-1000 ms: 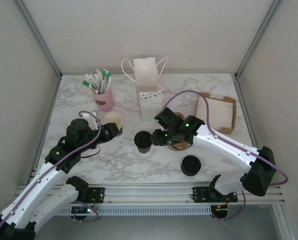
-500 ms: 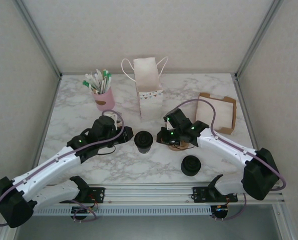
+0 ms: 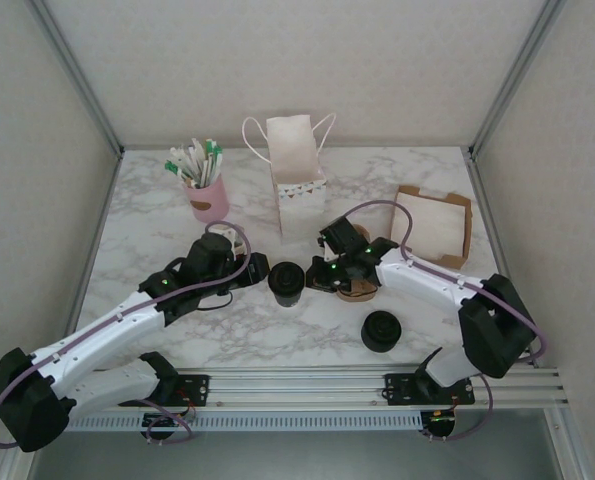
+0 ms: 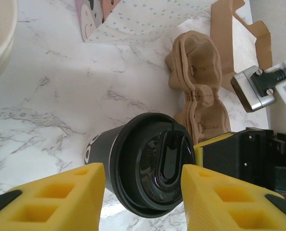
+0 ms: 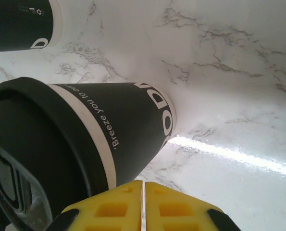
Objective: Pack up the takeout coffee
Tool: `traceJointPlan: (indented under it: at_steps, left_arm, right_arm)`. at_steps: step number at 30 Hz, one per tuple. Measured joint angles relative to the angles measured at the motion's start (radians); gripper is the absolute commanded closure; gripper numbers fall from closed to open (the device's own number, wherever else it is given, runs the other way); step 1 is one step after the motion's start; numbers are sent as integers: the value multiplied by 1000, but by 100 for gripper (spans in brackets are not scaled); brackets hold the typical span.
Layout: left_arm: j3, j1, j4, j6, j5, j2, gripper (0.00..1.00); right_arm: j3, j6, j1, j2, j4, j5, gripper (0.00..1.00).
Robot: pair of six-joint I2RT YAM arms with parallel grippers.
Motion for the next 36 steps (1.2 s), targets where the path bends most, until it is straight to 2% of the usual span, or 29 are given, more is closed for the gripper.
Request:
traceJointPlan:
  at_steps: [7, 23, 32, 36]
  left_arm:
    - [-22, 0, 3, 1, -9, 0, 47]
    - [-29, 4, 20, 8, -8, 26, 44]
    - [-30, 8, 34, 8, 0, 40, 43]
    - [-30, 8, 34, 8, 0, 40, 42]
  right_arm:
    - [52, -21, 0, 52, -3, 0, 91]
    - [167, -64, -57, 161, -10, -49, 90]
    - [188, -70, -57, 202, 19, -95, 87]
    - [208, -70, -57, 223, 27, -101, 80]
